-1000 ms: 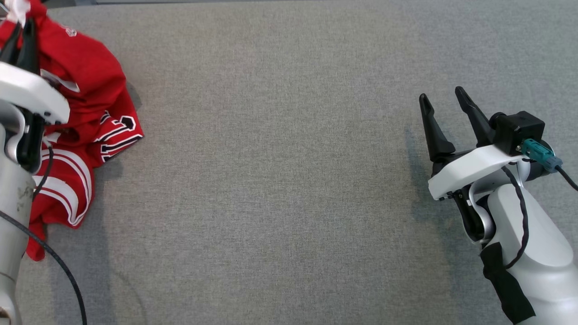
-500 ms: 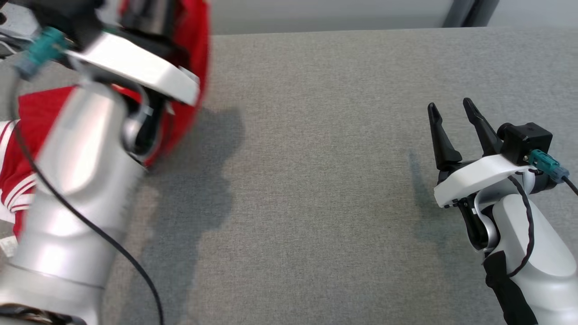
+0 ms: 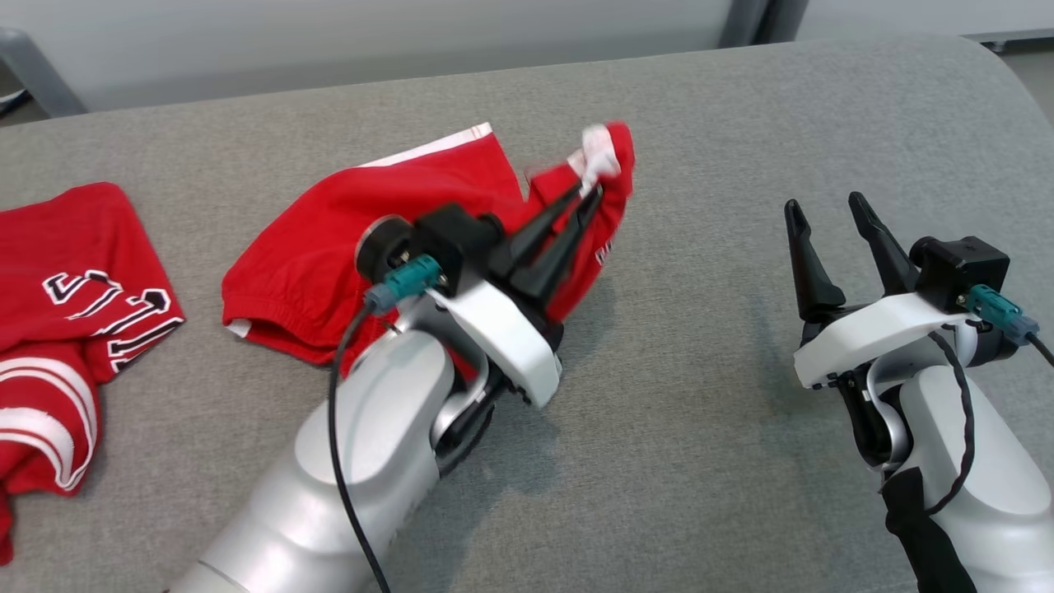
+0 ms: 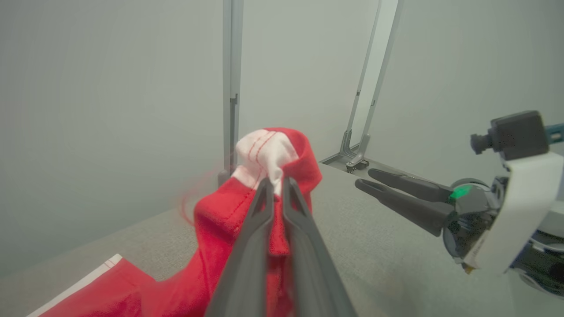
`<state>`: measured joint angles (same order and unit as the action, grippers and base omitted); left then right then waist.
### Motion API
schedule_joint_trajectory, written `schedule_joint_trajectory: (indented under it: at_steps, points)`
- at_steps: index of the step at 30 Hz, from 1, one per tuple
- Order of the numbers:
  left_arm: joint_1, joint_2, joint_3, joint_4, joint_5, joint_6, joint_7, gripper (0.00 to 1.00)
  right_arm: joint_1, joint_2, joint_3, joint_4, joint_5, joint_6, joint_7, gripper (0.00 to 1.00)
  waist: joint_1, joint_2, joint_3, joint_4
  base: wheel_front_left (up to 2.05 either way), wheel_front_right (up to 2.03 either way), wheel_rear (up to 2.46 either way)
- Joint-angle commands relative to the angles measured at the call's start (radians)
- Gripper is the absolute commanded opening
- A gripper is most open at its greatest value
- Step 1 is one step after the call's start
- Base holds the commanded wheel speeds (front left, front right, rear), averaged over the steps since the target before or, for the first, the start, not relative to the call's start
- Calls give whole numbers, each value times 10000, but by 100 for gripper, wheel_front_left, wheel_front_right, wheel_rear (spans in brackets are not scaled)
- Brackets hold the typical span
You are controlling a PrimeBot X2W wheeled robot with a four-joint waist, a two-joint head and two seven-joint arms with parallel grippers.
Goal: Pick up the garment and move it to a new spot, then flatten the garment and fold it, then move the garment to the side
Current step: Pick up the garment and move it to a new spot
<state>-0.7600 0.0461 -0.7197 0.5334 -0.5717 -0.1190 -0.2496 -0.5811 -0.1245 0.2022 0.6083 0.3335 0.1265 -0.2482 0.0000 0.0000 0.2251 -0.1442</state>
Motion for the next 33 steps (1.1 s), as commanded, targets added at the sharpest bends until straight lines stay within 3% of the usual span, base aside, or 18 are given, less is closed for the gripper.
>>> schedule_joint_trajectory:
  at_steps: [1,2,3,4,5,12,22,33]
  points:
    - [40,104,74,-87,29,-50,-96,0,67,86,186,-180,-9,42,-136,100,0,0,27,-136,0,0,0]
    - [127,85,-97,55,-52,-68,-103,0,66,97,222,-159,7,42,-136,100,0,0,38,-201,0,0,0]
    - [222,74,-287,257,-130,-81,-106,7,61,115,254,-137,28,42,-136,100,0,0,41,-256,0,0,0]
    - [294,66,-449,430,-193,-91,-110,62,59,124,267,-123,45,42,-136,100,0,0,36,-280,0,0,0]
    - [341,61,-557,572,-193,-98,-114,100,61,128,272,-113,58,42,-136,100,0,0,23,-294,0,0,0]
    - [1048,159,80,364,614,-10,-119,100,207,31,181,-152,40,42,-136,100,0,0,-298,18,0,0,0]
    - [2712,744,2580,-807,2191,814,-121,100,479,104,605,-204,6,42,-136,100,0,0,-977,768,0,0,0]
    - [4658,738,4938,-1517,3102,931,-121,100,670,191,1853,-172,315,42,-136,100,0,0,-1323,1247,0,0,0]
